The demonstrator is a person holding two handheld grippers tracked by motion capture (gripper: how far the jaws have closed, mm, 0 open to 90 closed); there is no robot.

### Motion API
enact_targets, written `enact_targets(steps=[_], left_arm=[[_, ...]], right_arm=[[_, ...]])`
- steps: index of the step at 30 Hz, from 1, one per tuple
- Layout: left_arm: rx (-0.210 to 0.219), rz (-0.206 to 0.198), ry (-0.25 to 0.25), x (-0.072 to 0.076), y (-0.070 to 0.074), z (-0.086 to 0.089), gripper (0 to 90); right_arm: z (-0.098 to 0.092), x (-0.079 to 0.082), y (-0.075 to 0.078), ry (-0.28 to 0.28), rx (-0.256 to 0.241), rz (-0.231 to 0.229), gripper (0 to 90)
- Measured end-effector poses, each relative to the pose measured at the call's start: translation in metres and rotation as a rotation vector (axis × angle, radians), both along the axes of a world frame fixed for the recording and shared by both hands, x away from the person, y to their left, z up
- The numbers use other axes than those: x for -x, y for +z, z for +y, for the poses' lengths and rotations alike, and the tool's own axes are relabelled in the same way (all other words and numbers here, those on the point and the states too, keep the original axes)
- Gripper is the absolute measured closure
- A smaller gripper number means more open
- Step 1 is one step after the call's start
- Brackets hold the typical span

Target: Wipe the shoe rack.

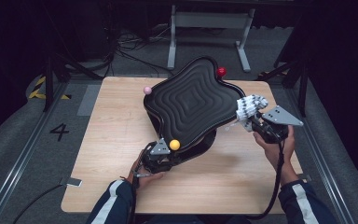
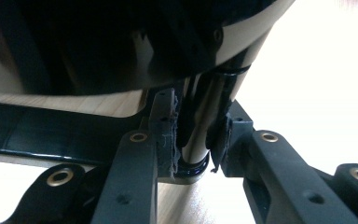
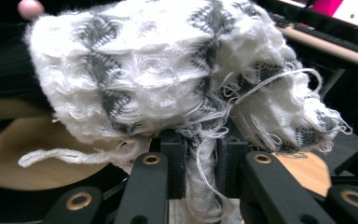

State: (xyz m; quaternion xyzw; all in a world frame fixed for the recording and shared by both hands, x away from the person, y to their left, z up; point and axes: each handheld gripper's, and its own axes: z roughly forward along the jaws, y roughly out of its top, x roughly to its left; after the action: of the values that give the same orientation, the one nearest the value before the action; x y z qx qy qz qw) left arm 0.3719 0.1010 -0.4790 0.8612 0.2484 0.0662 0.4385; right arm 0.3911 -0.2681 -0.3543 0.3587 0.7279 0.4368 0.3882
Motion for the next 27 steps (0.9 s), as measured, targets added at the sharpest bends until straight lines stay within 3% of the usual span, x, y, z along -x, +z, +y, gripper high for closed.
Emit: enact_targets(steps=[4, 6, 14, 17, 19, 22, 27], left_arm=[[0.006, 0.004, -0.001, 0.0, 0.0, 0.0, 72.3], [0.001, 0.002, -0.002, 0.0, 0.0, 0.0, 72.3], [0.011, 0.011, -0.003, -0.001, 0.0, 0.001, 72.1], [0.009, 0.008, -0.002, -0.001, 0.0, 0.001, 72.1], [0.008, 0.006, -0.002, -0.001, 0.0, 0.001, 72.1], [0.008, 0.004, 0.0, -0.001, 0.0, 0.0, 72.1], [0.007, 0.005, 0.0, -0.001, 0.0, 0.0, 72.2]], right_arm=[[-0.006, -0.007, 0.003, -0.045, -0.032, -0.013, 77.1], [-0.005, -0.009, 0.003, -0.039, -0.042, -0.008, 77.3], [0.016, 0.0, 0.005, 0.042, 0.069, -0.011, 77.7], [0.019, 0.005, 0.006, 0.067, 0.096, 0.001, 77.7], [0.024, 0.007, 0.004, 0.093, 0.14, 0.017, 77.1], [0.027, 0.007, 0.002, 0.113, 0.147, 0.024, 77.0], [0.048, 0.012, -0.007, 0.192, 0.203, 0.057, 77.1]])
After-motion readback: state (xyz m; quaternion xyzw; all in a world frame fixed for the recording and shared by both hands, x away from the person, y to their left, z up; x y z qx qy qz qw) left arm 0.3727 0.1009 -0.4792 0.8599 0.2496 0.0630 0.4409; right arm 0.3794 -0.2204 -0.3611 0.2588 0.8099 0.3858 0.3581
